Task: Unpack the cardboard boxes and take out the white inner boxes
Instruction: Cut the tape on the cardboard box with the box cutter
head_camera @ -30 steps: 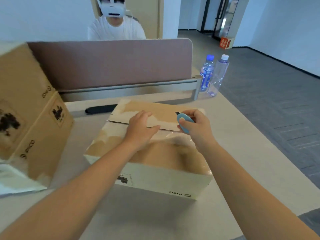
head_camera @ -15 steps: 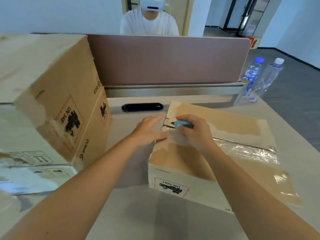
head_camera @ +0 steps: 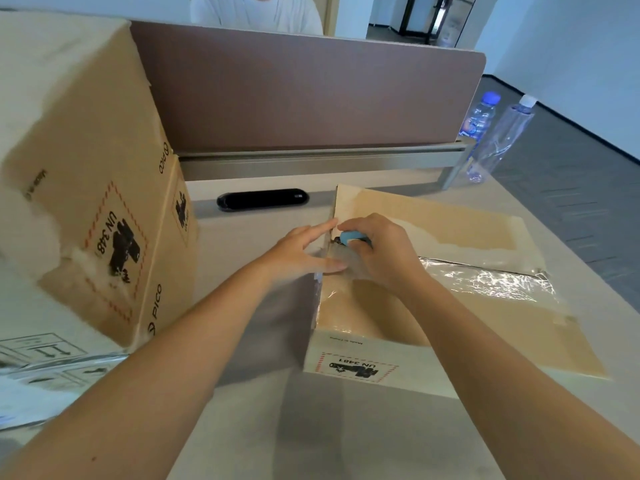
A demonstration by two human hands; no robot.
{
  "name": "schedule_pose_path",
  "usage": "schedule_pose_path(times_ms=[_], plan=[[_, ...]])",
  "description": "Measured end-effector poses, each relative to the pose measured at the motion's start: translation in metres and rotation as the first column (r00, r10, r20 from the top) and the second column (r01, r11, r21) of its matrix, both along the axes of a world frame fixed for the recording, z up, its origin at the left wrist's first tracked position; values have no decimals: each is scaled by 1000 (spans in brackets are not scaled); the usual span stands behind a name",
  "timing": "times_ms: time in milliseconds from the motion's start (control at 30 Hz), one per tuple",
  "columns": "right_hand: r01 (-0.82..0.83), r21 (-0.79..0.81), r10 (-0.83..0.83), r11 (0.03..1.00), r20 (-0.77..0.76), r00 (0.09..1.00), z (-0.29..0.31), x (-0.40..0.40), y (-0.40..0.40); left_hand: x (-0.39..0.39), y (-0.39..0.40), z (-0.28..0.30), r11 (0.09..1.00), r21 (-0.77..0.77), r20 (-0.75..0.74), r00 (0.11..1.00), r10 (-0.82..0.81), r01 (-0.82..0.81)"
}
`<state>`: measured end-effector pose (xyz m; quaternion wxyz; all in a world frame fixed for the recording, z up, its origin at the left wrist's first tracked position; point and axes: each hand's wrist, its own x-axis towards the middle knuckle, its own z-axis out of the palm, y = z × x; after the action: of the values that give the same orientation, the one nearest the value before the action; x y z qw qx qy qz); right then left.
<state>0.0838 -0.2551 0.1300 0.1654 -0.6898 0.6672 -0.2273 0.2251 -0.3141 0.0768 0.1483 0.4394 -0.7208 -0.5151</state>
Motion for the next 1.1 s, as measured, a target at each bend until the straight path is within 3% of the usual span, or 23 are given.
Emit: schedule_pose_path(times_ms=[500, 1100], plan=[[-118, 134, 154, 984, -307, 939, 10, 4, -14, 0, -3, -6, 999, 23, -39, 999, -23, 24], [-125, 155, 178, 980, -404, 897, 13, -2, -14, 0, 3, 3, 999, 47, -99, 995, -14, 19]])
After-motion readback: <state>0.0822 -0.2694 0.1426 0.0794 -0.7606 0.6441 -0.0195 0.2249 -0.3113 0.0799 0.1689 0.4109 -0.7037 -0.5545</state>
